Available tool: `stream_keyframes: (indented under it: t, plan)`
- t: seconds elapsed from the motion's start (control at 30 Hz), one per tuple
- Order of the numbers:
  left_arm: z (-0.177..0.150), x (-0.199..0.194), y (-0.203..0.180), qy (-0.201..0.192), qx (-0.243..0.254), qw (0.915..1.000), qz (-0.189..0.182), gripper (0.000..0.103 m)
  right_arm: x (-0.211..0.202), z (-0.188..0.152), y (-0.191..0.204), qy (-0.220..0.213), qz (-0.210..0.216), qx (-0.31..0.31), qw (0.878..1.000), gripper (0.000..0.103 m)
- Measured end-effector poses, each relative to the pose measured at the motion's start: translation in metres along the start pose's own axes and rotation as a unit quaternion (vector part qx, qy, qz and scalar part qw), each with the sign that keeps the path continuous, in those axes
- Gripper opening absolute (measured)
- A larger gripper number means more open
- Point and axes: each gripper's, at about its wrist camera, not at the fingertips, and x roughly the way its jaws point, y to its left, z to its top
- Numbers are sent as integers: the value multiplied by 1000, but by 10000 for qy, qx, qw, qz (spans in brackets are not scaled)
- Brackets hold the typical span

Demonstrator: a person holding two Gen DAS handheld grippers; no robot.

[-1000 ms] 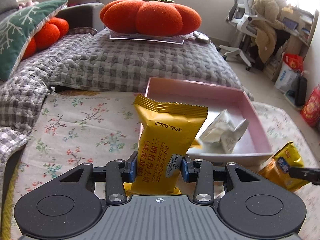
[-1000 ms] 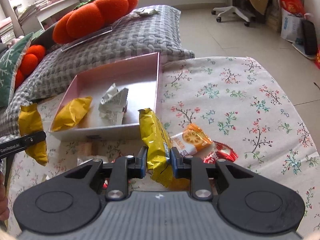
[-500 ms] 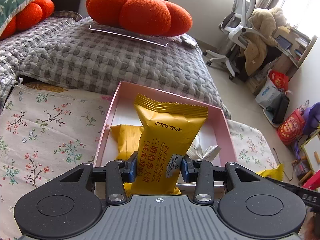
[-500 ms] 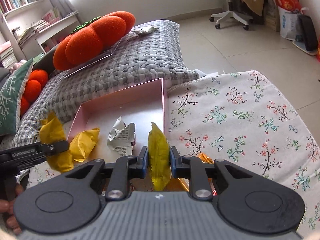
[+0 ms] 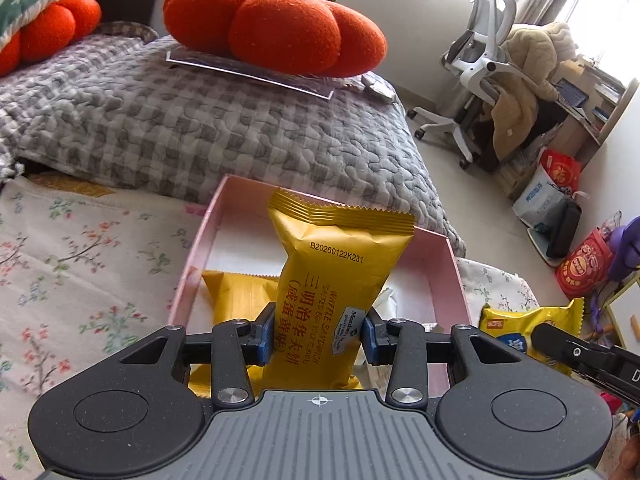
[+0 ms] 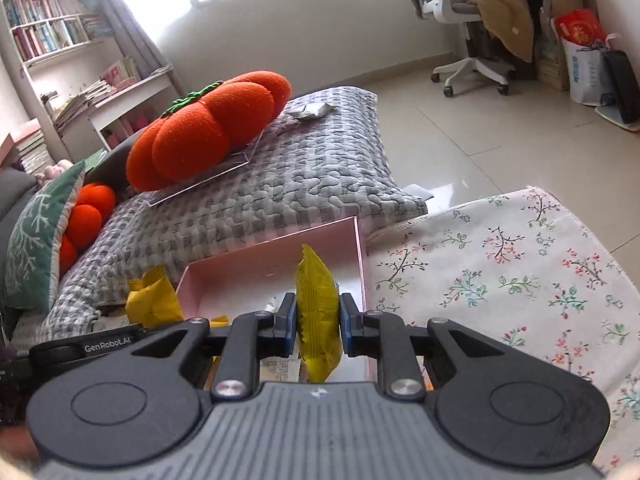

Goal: Organize snacks
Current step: 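Lower both held packets into the box and open both grippers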

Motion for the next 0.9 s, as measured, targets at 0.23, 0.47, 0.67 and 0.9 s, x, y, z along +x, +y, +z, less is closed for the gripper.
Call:
stream_keyframes:
  t: [0.23, 0.47, 0.67, 0.9]
  plan:
    - [-5, 18, -8, -8, 254, 9996, 97, 43, 20, -9, 1, -12, -131, 11, 9999, 20]
    - [1, -12, 1, -322, 206, 9992, 100, 63, 8, -5, 2, 2, 220, 120, 9997, 38]
    - [-4, -41, 8, -326, 160, 9986, 397, 65, -21, 1, 4, -44, 45, -261, 9996, 44]
    - [-34, -62, 15, -42, 459, 9946, 927, 70, -21, -8, -13, 562, -371, -349, 9971, 58]
